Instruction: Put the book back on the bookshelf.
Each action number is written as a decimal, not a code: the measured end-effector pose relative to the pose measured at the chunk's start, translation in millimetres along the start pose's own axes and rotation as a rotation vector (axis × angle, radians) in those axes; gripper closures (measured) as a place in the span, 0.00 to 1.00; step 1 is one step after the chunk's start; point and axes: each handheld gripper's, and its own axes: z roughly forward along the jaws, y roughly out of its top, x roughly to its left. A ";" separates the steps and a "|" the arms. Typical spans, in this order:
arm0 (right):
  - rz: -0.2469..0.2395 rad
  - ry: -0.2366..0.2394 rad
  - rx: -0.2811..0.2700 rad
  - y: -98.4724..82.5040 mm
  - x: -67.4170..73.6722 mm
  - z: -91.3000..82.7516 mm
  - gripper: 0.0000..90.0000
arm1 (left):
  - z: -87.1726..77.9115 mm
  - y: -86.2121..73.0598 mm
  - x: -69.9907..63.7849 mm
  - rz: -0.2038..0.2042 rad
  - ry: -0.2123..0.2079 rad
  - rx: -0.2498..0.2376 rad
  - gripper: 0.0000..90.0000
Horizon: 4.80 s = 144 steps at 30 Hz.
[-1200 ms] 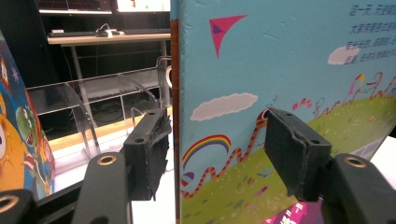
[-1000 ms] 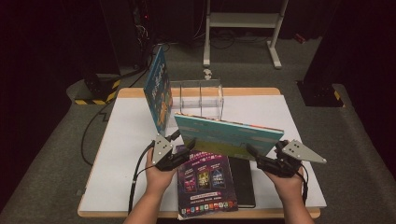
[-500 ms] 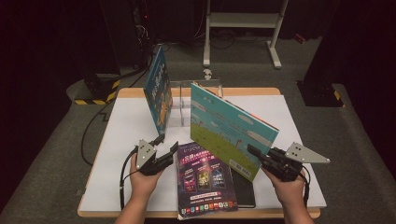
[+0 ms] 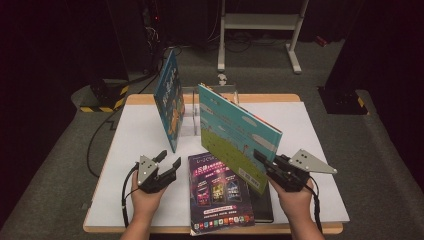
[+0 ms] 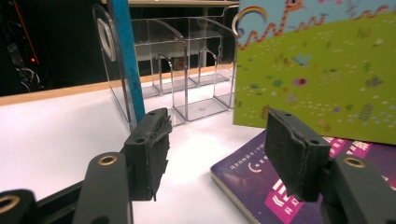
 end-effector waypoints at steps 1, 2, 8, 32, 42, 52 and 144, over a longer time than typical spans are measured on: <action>-0.009 -0.015 0.004 2.8 6.1 7.7 0.90 | -0.4 -0.1 -1.7 -0.004 -0.002 -0.004 0.45; -0.012 -0.021 0.009 4.4 8.9 11.3 0.90 | -1.5 0.9 -3.1 0.003 -0.009 -0.006 0.45; -0.033 -0.048 0.032 12.7 24.7 30.1 0.90 | -5.0 7.6 -0.6 -0.017 -0.012 -0.028 0.45; -0.049 -0.112 0.066 20.1 53.1 65.2 0.89 | -4.5 14.4 -20.1 -0.033 -0.061 -0.037 0.50; -0.045 -0.123 0.065 18.9 56.8 64.9 0.89 | 14.7 12.1 -56.0 -0.028 -0.124 -0.014 0.51; -0.054 -0.121 0.057 16.5 61.4 64.4 0.89 | 40.1 23.8 -77.5 -0.014 -0.150 -0.021 0.52; -0.122 0.277 0.027 -37.8 102.8 51.0 0.52 | -65.5 46.2 -90.9 -0.028 -0.319 -0.029 0.28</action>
